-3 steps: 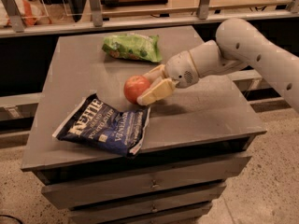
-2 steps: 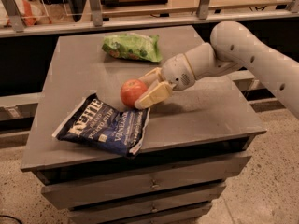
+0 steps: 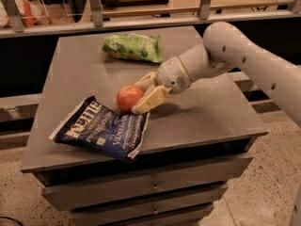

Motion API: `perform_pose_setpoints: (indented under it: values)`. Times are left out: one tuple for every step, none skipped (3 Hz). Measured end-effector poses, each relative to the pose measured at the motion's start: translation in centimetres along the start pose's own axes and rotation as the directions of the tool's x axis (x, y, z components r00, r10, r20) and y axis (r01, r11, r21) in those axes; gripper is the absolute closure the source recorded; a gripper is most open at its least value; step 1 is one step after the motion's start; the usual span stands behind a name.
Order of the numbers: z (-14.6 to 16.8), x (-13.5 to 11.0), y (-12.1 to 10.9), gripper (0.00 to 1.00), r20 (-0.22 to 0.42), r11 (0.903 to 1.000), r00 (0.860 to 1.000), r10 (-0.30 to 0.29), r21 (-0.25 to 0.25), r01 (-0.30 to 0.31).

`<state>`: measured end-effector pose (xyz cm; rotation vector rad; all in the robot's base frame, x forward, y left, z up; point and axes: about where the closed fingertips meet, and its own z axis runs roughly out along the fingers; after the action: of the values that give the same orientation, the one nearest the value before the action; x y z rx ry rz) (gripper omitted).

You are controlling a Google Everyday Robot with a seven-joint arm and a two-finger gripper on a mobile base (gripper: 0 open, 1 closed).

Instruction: Move apple near blue chip bag

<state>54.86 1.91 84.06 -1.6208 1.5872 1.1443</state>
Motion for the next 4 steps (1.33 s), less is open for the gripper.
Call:
perform_pose_setpoints:
  values:
    - [0.2, 0.3, -0.2, 0.36, -0.001, 1.0, 1.0, 0.0, -0.009, 0.0]
    - [0.2, 0.3, -0.2, 0.12, 0.0, 1.0, 1.0, -0.002, -0.01, 0.002]
    - [0.0, 0.2, -0.3, 0.0, -0.002, 1.0, 1.0, -0.004, -0.005, 0.004]
    - [-1.3, -0.2, -0.7, 0.0, -0.005, 0.9996, 1.0, -0.012, 0.024, 0.013]
